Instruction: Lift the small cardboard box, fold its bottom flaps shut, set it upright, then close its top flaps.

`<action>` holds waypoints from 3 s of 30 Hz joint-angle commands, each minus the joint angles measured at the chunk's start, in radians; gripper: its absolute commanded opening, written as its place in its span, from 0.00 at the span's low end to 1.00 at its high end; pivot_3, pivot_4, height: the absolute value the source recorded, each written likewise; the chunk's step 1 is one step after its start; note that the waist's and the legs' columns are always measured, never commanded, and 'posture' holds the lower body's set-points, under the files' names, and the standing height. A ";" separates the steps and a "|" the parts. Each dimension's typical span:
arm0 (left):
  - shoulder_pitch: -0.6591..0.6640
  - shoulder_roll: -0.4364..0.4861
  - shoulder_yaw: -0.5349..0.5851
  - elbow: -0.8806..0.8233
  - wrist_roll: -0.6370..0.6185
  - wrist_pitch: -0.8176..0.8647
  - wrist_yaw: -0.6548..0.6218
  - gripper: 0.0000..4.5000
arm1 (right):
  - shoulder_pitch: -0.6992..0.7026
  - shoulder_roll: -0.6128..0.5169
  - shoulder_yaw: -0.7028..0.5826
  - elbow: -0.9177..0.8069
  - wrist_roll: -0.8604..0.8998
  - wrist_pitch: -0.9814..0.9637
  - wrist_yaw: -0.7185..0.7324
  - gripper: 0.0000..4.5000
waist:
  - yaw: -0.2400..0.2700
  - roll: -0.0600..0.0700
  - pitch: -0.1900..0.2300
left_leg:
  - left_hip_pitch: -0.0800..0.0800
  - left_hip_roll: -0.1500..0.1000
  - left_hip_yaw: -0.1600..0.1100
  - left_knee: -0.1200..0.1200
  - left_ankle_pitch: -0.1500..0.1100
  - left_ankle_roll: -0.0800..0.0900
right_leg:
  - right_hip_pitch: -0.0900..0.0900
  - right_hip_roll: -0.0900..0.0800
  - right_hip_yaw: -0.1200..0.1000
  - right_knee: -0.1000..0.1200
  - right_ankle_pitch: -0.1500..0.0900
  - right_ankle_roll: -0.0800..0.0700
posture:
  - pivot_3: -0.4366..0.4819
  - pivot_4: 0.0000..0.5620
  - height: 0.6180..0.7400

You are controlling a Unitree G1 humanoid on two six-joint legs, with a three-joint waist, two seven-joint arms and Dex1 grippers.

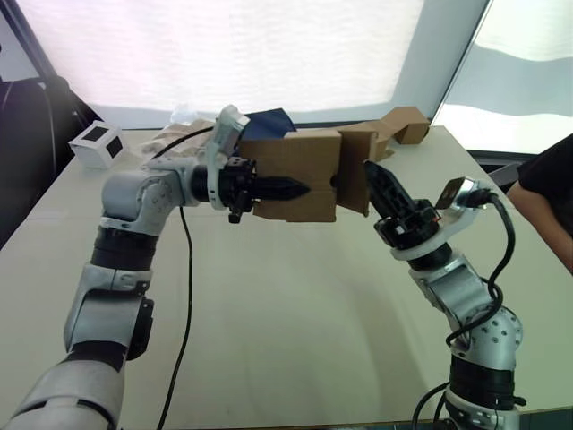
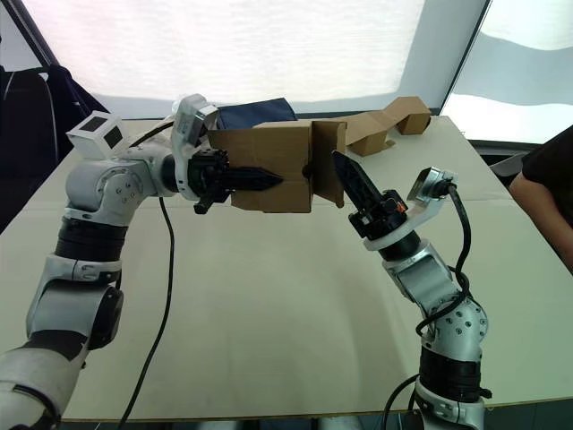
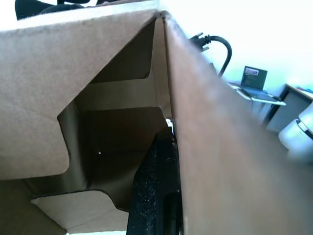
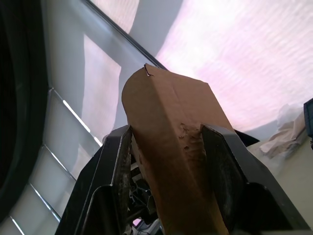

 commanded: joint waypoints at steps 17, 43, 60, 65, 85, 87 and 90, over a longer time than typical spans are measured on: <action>-0.007 0.009 0.025 -0.009 -0.008 -0.008 0.012 0.02 | -0.005 -0.071 0.049 -0.053 -0.027 -0.012 0.070 0.99 | 0.001 0.000 0.000 | 0.000 0.000 0.000 0.000 0.000 0.000 | 0.000 0.000 0.000 0.000 0.000 0.000 | 0.48 0.27 1.00; -0.006 0.006 0.033 -0.018 -0.023 0.000 0.018 0.02 | 0.000 0.043 0.059 -0.002 0.016 -0.066 0.016 0.67 | -0.001 0.000 0.000 | 0.000 0.000 0.000 0.000 0.000 0.000 | 0.000 0.000 0.000 0.000 0.000 0.000 | 0.48 0.27 1.00; -0.005 0.004 0.034 -0.023 -0.025 -0.002 0.017 0.02 | -0.006 0.070 0.086 0.016 -0.025 -0.082 0.007 0.55 | -0.001 0.000 0.000 | 0.000 0.000 0.000 0.000 0.000 0.000 | 0.000 0.000 0.000 0.000 0.000 0.000 | 0.48 0.27 1.00; -0.002 0.002 0.035 -0.031 -0.027 -0.002 0.021 0.02 | -0.014 0.084 0.091 0.030 -0.047 -0.093 -0.002 0.55 | -0.001 0.000 0.000 | 0.000 0.000 0.000 0.000 0.000 0.000 | 0.000 0.000 0.000 0.000 0.000 0.000 | 0.48 0.27 1.00; 0.008 -0.031 0.019 -0.031 -0.018 -0.028 0.037 0.02 | -0.039 0.145 0.131 0.012 -0.062 -0.103 -0.024 0.55 | -0.001 0.000 0.000 | 0.000 0.000 0.000 0.000 0.000 0.000 | 0.000 0.000 0.000 0.000 0.000 0.000 | 0.48 0.27 1.00; 0.009 -0.036 0.021 -0.029 -0.017 -0.030 0.041 0.02 | -0.039 0.150 0.131 0.012 -0.061 -0.105 -0.026 0.55 | -0.001 0.000 0.000 | 0.000 0.000 0.000 0.000 0.000 0.000 | 0.000 0.000 0.000 0.000 0.000 0.000 | 0.48 0.27 1.00; 0.009 -0.047 0.030 -0.022 -0.017 -0.036 0.054 0.02 | -0.038 0.162 0.139 0.009 -0.062 -0.107 -0.031 0.55 | -0.001 0.000 0.000 | 0.000 0.000 0.000 0.000 0.000 0.000 | 0.000 0.000 0.000 0.000 0.000 0.000 | 0.48 0.27 1.00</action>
